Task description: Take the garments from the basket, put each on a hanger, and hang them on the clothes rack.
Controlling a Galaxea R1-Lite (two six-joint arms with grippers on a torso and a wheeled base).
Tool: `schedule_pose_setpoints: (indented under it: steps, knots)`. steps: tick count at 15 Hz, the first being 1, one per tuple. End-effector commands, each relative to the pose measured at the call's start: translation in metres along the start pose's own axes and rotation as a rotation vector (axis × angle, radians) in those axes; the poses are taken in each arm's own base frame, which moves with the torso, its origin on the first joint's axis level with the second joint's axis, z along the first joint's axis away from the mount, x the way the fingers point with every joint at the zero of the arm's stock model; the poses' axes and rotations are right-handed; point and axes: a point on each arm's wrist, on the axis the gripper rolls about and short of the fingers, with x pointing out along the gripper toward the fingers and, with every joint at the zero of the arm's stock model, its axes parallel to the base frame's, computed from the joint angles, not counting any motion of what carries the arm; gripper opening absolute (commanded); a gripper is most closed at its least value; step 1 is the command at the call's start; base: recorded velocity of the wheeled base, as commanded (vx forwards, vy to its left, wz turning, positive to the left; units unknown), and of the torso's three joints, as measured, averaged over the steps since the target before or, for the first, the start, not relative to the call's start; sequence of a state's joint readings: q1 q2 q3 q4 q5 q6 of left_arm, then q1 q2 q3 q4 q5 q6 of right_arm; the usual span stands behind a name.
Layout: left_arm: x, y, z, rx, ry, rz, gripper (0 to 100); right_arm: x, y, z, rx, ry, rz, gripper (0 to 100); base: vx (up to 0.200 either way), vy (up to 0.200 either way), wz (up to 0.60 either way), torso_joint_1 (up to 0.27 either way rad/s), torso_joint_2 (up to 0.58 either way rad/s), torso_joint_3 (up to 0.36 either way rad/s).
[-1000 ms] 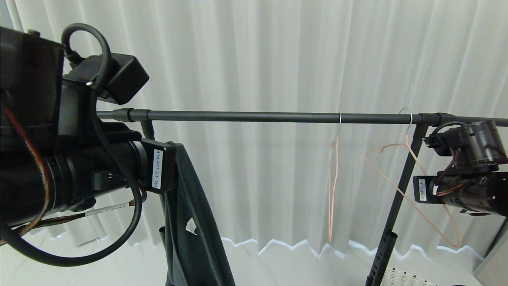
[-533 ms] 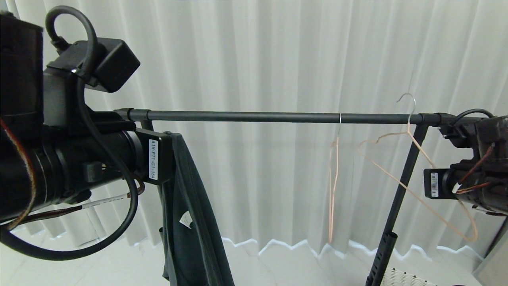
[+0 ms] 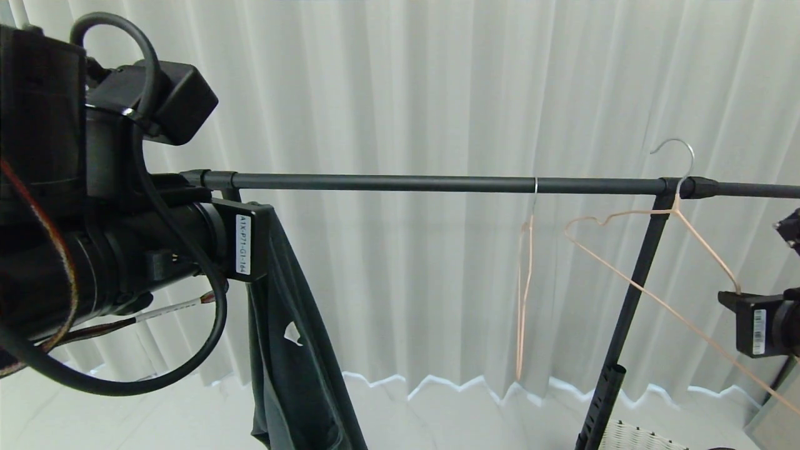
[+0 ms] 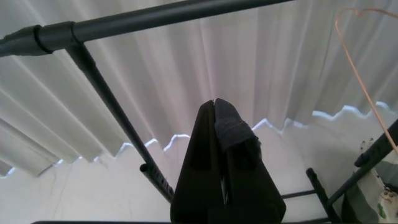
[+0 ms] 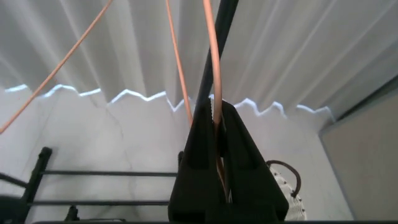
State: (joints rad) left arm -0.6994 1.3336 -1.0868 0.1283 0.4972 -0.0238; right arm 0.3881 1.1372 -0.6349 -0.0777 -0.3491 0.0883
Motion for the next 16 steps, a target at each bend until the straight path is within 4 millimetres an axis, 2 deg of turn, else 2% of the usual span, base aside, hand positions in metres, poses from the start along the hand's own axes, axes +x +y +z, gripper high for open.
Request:
schedule_pose_setpoints:
  steps: [1,4,6,11,12,13,16]
  knots:
    - [0.002,-0.001,0.0,0.002,0.005,0.001,0,-0.027,-0.01,-0.01,0.018,-0.064,0.05,0,-0.2,0.0,0.0,0.022,0.01,0.002]
    - [0.002,-0.001,0.0,0.002,0.005,0.001,0,-0.041,-0.013,-0.015,0.013,-0.1,0.15,0,-0.2,0.0,0.0,-0.007,0.0,0.004]
    - [0.002,-0.001,0.0,0.003,0.006,0.001,0,-0.045,-0.014,-0.019,0.011,-0.105,0.192,0,-0.2,0.0,0.0,0.002,0.0,0.005]
    - [0.005,-0.002,-0.001,0.006,0.011,0.001,0,-0.058,-0.01,-0.019,-0.003,-0.136,0.47,0,-0.2,0.0,0.0,0.003,0.0,0.002]
    - [0.005,-0.002,-0.001,0.006,0.011,0.001,0,-0.058,-0.01,-0.019,-0.003,-0.136,0.47,0,-0.2,0.0,0.0,0.007,0.0,0.012]
    - [0.005,-0.003,-0.001,0.006,0.013,0.001,0,-0.061,-0.007,-0.023,-0.019,-0.124,0.565,0,-0.2,0.0,0.0,0.012,0.0,0.007]
    - [0.008,-0.004,-0.002,0.011,0.021,0.002,0,-0.063,0.002,-0.027,-0.031,-0.097,0.666,0,-0.2,0.0,0.0,0.007,0.0,0.004]
